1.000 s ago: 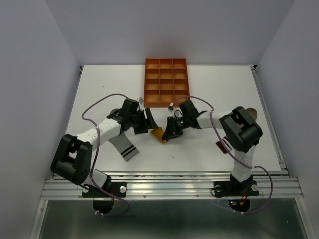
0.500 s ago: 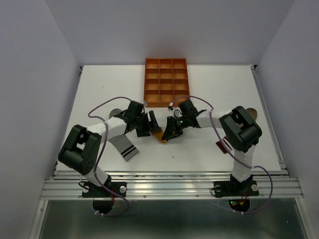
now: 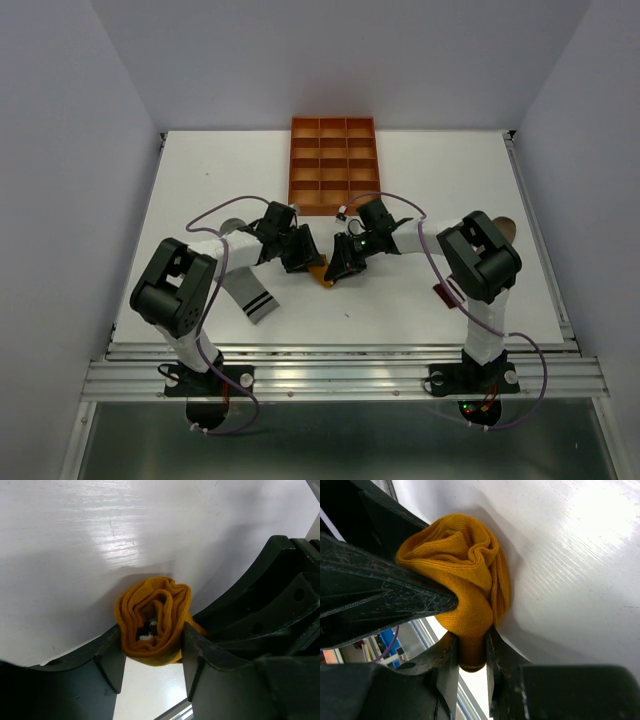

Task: Roll the socks
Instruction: Roll the sock at the center of the board.

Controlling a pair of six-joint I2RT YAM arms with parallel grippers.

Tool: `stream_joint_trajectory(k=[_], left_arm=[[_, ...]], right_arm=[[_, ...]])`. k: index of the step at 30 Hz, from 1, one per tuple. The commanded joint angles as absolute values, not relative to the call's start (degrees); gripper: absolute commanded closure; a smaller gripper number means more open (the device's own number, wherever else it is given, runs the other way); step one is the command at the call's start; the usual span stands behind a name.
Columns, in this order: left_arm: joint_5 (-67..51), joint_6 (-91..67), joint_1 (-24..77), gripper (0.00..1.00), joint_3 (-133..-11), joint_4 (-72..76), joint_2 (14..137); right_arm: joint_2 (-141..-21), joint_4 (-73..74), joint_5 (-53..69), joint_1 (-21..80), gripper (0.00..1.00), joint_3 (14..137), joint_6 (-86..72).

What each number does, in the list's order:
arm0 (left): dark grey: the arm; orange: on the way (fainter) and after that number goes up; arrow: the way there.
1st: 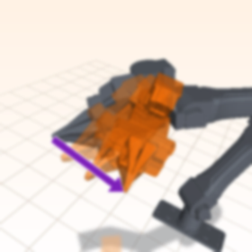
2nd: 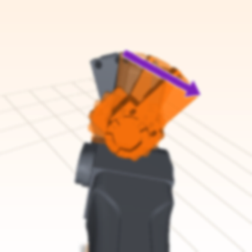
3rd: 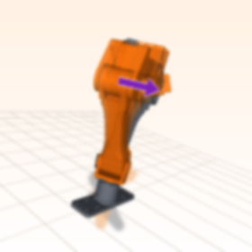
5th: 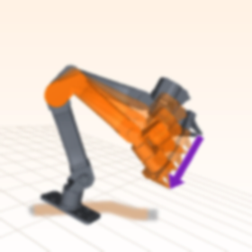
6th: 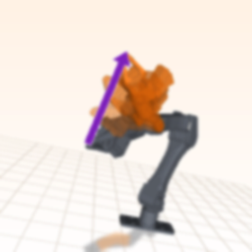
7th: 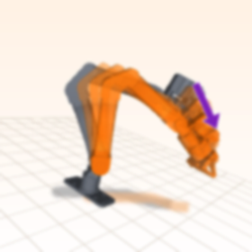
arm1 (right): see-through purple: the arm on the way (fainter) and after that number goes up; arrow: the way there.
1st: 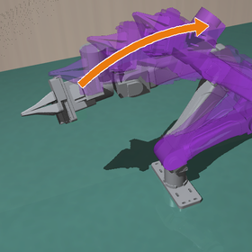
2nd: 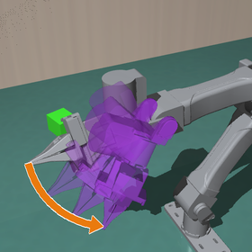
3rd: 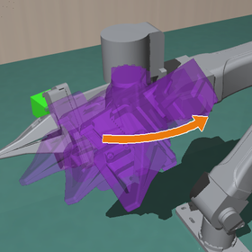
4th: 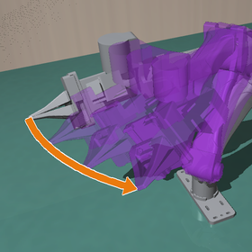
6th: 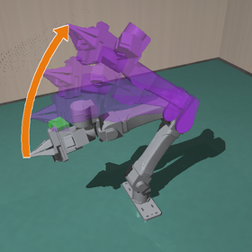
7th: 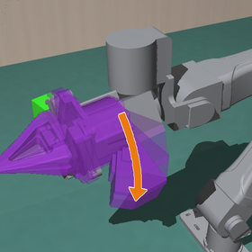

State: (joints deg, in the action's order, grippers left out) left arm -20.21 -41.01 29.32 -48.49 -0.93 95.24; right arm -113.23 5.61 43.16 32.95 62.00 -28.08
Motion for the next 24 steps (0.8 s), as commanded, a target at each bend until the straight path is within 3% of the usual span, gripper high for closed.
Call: stream_joint_trajectory(k=[1,3,4,5,6,9,14,24], left_arm=[[-16.88,-40.17,29.88,0.49,-49.57,-2.37,97.56],[-15.74,-40.25,29.97,0.59,-50.35,-3.33,98.61],[-14.86,-40.25,29.97,0.71,-50.97,-4.56,99.22],[-14.85,-40.25,29.97,0.71,-50.98,-5.18,99.23],[-14.42,-40.51,29.88,0.84,-51.5,-5.71,99.66],[-13.54,-40.17,30.15,0.99,-52.73,-7.99,100.37],[-10.99,-39.2,31.02,1.0,-55.54,-14.49,101.86],[-10.72,-39.55,31.64,1.0,-58.09,-20.56,102.39]], right_arm=[[-116.1,9.67,36.38,33.4,0.99,61.96,-26.46],[-116.02,9.75,36.65,33.4,0.95,62.14,-25.76],[-115.75,9.93,36.39,33.4,0.86,62.31,-25.4],[-115.58,10.02,35.95,33.4,0.86,62.4,-25.05],[-115.14,10.11,35.6,33.4,0.75,62.49,-24.44],[-112.51,10.55,35.16,33.4,0.57,63.02,-20.83],[-105.92,10.46,32.53,34.01,0.38,62.93,-14.42],[-93.78,5.98,16.01,40.77,0.32,59.42,-6.52]])
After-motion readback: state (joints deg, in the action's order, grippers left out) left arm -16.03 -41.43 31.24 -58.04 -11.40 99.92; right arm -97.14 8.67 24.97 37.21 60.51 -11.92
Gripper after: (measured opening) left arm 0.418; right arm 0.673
